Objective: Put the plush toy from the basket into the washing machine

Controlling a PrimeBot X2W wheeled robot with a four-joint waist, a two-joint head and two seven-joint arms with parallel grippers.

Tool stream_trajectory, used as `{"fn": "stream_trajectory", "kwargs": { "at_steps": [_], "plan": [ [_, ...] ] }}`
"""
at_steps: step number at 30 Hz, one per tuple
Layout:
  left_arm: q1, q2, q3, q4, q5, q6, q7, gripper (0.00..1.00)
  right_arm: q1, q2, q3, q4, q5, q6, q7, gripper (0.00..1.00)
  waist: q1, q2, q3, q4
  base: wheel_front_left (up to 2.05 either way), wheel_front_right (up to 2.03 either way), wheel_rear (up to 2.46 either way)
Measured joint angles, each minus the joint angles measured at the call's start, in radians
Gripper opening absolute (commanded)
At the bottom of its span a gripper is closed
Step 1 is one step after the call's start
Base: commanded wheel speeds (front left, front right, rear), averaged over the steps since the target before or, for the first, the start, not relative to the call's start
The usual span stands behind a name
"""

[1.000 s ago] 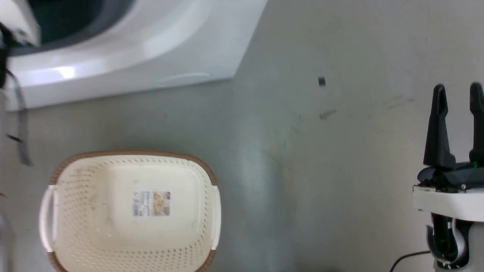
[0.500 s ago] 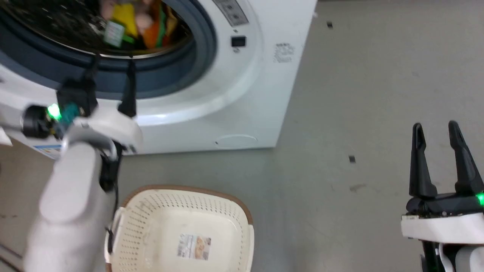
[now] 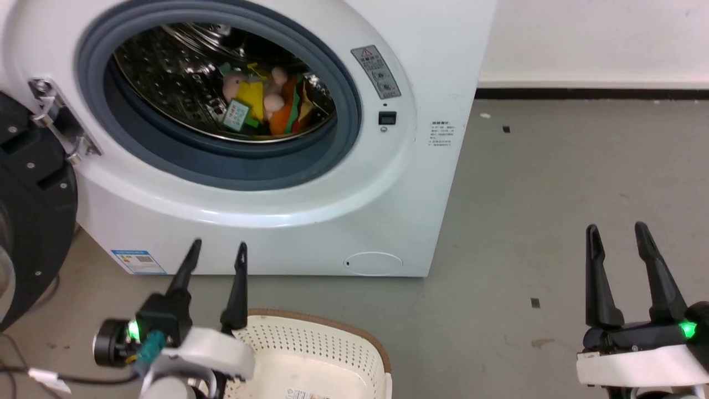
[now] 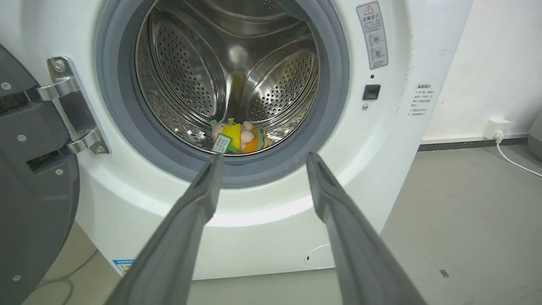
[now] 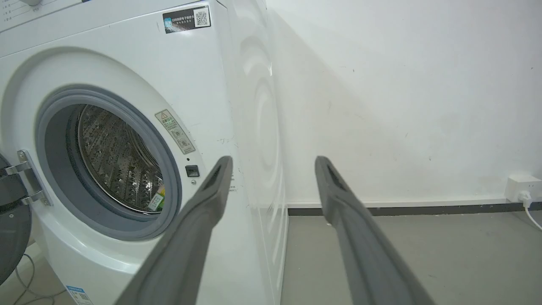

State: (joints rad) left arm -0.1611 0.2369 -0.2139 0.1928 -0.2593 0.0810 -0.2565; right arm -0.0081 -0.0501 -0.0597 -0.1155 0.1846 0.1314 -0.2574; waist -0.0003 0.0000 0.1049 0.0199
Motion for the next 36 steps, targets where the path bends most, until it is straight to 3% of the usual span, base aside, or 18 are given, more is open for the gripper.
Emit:
{"fn": "stream_trajectory", "kwargs": {
  "at_steps": [15,16,36],
  "plan": [
    [0.146,-0.043,-0.014,-0.1,0.045,0.052,0.0,1.0,0.056,0.0,0.02,0.013,0.001,0.0,0.0,1.0,0.0001,0.0,-0.031,0.013,0.0,0.0,0.0],
    [0.147,-0.044,-0.013,-0.105,0.045,0.049,0.0,0.0,0.056,0.0,0.023,0.015,0.001,0.0,0.0,0.0,0.0001,0.0,-0.031,0.012,0.0,0.0,0.0],
    [0.146,-0.058,0.008,-0.111,0.062,0.038,0.028,0.0,0.056,0.0,0.028,0.023,-0.013,0.0,0.027,0.0,0.0002,0.0,-0.04,0.007,0.0,0.0,0.0]
  ]
}}
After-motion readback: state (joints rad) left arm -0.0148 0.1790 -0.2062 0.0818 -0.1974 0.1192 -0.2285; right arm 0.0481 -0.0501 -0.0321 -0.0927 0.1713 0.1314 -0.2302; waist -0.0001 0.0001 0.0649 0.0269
